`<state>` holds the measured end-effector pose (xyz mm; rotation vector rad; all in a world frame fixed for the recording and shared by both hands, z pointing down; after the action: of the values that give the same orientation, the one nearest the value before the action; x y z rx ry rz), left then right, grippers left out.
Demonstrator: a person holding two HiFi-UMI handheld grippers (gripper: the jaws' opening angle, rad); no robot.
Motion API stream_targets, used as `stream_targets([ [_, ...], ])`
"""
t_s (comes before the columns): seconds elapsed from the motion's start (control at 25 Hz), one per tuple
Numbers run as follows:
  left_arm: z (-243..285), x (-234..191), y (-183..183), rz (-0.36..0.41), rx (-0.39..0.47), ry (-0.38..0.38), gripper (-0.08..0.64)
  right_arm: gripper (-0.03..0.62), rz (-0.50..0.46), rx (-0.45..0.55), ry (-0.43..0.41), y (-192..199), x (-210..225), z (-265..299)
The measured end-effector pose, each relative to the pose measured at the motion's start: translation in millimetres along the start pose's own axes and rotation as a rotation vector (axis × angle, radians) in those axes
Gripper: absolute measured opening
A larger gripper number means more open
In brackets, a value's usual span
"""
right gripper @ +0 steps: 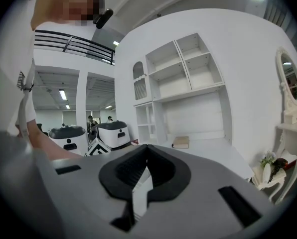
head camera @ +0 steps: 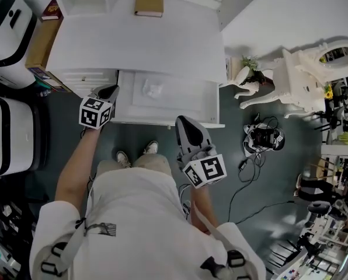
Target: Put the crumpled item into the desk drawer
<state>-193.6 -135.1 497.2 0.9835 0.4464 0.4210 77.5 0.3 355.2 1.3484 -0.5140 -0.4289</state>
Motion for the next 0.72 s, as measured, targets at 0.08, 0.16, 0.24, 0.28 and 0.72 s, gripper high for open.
stream_targets([
  [0.08,-15,-5,-17,0.033,0.046,-0.015,0.017,0.009,-0.016,0.010,0.006,-5,3,5],
  [0.16,-29,-6,-35,0.058,0.096,-0.023,0.017,0.009,-0.031,0.019,0.014,-11,7,9],
  [0.24,-43,-6,-52,0.068,0.147,-0.028,0.017,0.009,-0.046,0.023,0.026,-19,11,12],
  [0.28,-50,-6,-60,0.069,0.172,-0.031,0.017,0.009,-0.055,0.024,0.031,-23,13,13],
  [0.72,-101,3,-161,0.107,0.434,-0.060,0.016,0.009,-0.089,0.053,0.096,-57,65,17],
])
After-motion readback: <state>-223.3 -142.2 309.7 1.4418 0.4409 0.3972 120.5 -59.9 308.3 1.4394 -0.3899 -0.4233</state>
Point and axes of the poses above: the fingertips, and each gripper's own axes: z forward along the fingers, x to its right, y out of its underside, the point moved 7 cm from there along -z, backward along the fingers, and after that the axes turned 2 degrees about -z, right-handed, at the moved point
